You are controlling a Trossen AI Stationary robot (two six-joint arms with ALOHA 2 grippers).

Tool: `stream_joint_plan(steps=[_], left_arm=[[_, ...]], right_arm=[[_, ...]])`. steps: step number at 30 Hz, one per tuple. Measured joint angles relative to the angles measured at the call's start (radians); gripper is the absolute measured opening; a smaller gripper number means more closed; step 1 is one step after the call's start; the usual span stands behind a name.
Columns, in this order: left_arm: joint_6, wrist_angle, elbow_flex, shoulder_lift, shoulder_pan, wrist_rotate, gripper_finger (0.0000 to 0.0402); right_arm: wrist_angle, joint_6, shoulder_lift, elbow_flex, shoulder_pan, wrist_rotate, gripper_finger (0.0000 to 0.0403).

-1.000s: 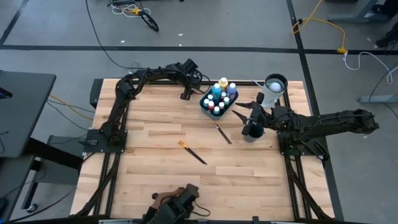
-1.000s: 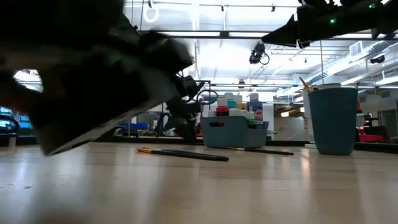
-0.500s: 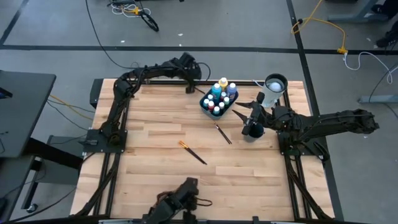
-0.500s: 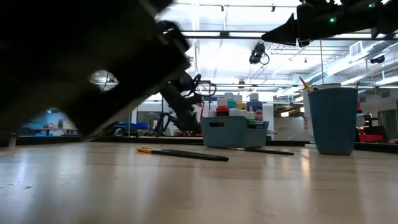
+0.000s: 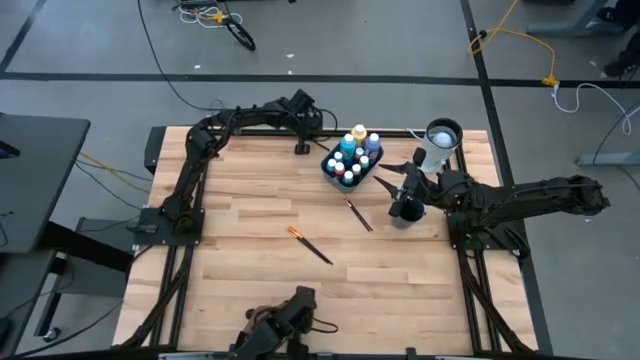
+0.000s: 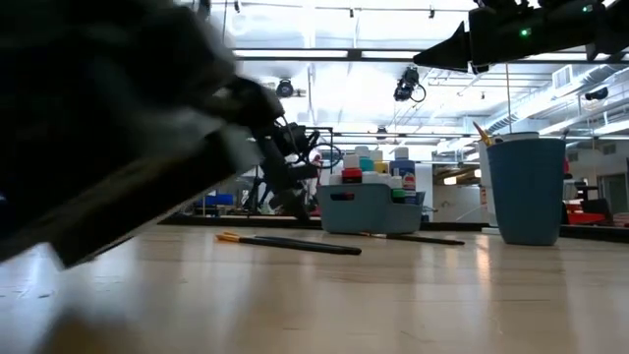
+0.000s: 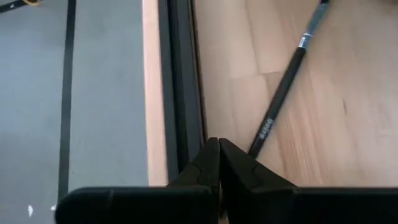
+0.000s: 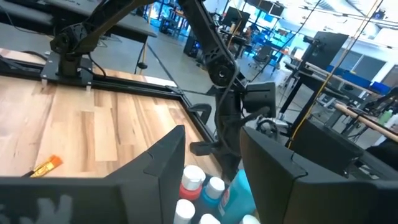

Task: Pick & Place Paint Supplies
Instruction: Put the silver paint brush into the blue cup

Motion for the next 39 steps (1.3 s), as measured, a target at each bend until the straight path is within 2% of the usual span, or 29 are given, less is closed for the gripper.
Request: stream_joint_plan(steps=[7, 12, 16, 20, 24, 28, 33, 36, 39], left_arm=[[0.132, -0.178, 0.007, -0.008, 0.003, -0.063, 0.0004], [0.144, -0.31, 0.009, -0.013, -0.001, -0.102, 0.0004], [0.037, -0.338, 0.004, -0.03, -0.008, -0.116, 0.0005], [-0.254, -0.305, -0.005, -0.069, -0.015, -0.103, 0.0012], [-0.402, -0.275, 0.001, -0.119, -0.024, -0.078, 0.0029], [-0.421, -0.29, -0.026, -0.109, -0.057, -0.004, 0.0057], [-0.421, -0.205, -0.063, -0.113, -0.115, -0.109, 0.0107], [-0.421, -0.122, -0.09, -0.113, -0.13, -0.124, 0.0136], [-0.447, -0.113, -0.095, -0.113, -0.132, -0.147, 0.0161]], right_arm=[[0.061, -0.053, 0.0, 0.0, 0.0, 0.0, 0.0158], [0.1, -0.101, 0.0, 0.0, 0.0, 0.0, 0.0158], [0.112, -0.122, 0.0, 0.0, 0.0, 0.0, 0.0158], [0.109, -0.125, 0.0, 0.0, 0.0, 0.0, 0.0158], [0.105, -0.129, 0.0, 0.0, 0.0, 0.0, 0.0158], [0.101, -0.11, 0.0, 0.0, 0.0, -0.001, 0.0158], [0.077, -0.1, 0.0, 0.0, 0.0, -0.002, 0.0158], [0.072, -0.083, 0.0, 0.0, 0.0, -0.002, 0.0158], [0.068, -0.077, 0.0, 0.0, 0.0, -0.003, 0.0158]])
